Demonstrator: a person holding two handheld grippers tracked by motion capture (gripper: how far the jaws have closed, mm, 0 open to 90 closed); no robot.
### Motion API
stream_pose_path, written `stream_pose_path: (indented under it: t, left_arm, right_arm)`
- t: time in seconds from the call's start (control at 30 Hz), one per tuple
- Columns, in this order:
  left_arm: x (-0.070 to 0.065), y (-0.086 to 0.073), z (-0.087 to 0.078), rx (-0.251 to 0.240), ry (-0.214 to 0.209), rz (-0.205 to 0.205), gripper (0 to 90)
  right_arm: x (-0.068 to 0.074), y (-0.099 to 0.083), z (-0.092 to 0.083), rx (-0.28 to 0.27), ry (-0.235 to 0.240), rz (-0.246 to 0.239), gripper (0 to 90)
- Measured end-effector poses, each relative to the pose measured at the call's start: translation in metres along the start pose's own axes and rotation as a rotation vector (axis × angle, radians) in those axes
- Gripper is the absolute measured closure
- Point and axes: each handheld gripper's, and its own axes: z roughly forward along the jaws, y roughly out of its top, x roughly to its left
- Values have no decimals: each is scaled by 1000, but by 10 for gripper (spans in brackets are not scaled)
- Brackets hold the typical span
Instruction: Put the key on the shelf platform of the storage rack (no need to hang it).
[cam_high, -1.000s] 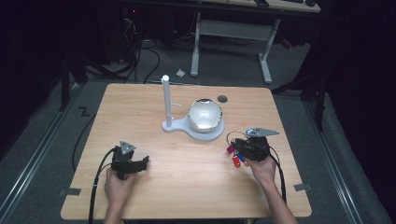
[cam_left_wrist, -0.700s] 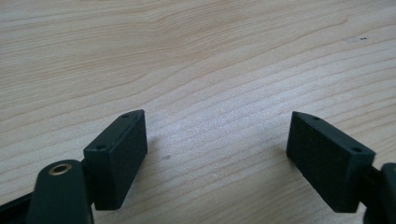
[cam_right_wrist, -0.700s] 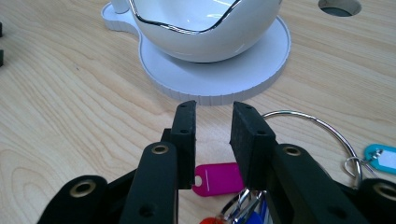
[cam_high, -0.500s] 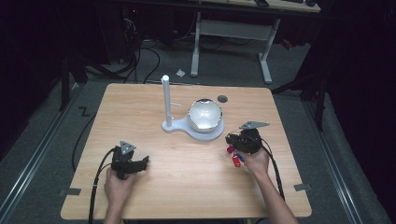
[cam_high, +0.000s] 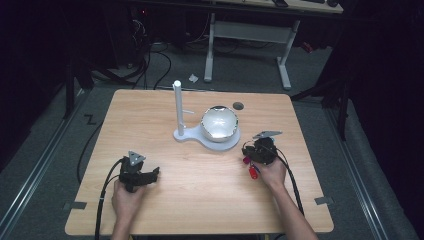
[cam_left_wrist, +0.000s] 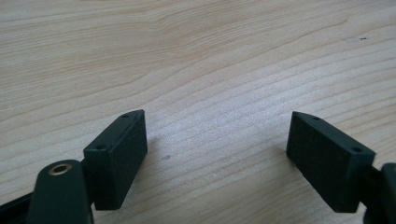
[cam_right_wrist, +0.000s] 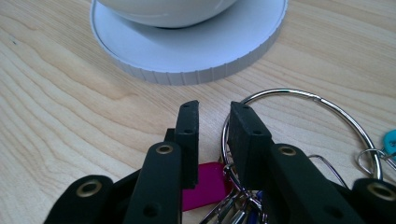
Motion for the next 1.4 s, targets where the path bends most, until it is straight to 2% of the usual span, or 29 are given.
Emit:
stream_pose_path:
  t: [0.53,0.73,0.93,1.2,1.4]
  left_arm:
    - [0,0,0,-1,0,0,207]
    - [0,0,0,0,0,0,207]
    - [0,0,0,0,0,0,207]
    - [0,0,0,0,0,-1,207]
    - [0,0,0,-1,0,0,207]
  right_arm:
    - [-4,-4,11,45,-20,12,768]
    - [-6,-5,12,50,-19,11,858]
    - [-5,-5,12,51,-25,12,872]
    - [-2,-5,12,45,-43,-28,875]
    - [0,-2,3,7,-41,-51,876]
